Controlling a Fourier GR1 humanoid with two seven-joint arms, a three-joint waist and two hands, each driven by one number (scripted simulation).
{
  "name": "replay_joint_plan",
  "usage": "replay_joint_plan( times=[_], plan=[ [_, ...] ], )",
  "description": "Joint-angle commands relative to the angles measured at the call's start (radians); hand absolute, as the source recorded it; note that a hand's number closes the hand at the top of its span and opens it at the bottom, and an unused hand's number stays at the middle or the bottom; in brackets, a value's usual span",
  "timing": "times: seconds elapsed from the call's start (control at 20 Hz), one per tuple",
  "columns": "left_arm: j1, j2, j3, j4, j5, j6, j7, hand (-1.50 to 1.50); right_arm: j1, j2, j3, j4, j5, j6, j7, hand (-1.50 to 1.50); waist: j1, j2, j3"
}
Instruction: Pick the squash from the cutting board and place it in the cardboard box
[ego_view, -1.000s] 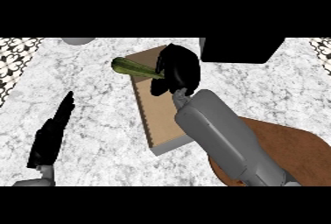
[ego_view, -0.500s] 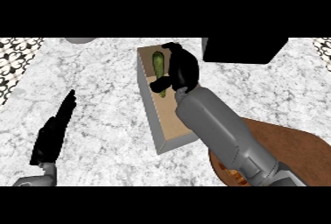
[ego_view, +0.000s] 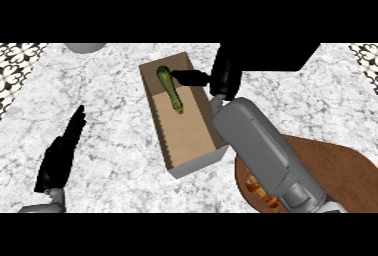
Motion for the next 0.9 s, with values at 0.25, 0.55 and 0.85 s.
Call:
replay_joint_plan(
  times=[0.25,0.55,0.85],
  plan=[
    [0.004,0.001,0.007,-0.026,0.010,-0.012,0.025,0.00,0.268,-0.099,-0.117,-0.290,-0.055,-0.094,-0.108,-1.50,-0.029,-0.008,-0.001],
    [0.041,0.018,0.041,-0.005,0.011,-0.006,-0.028,0.00,0.552,-0.280,-0.219,-0.632,-0.205,0.040,-0.154,-1.50,-0.048,-0.011,0.000],
    [0.045,0.022,0.034,-0.029,0.005,-0.018,-0.014,0.00,0.793,-0.427,-0.337,-0.876,-0.349,0.240,-0.187,-1.50,-0.034,-0.009,0.000]
  ],
)
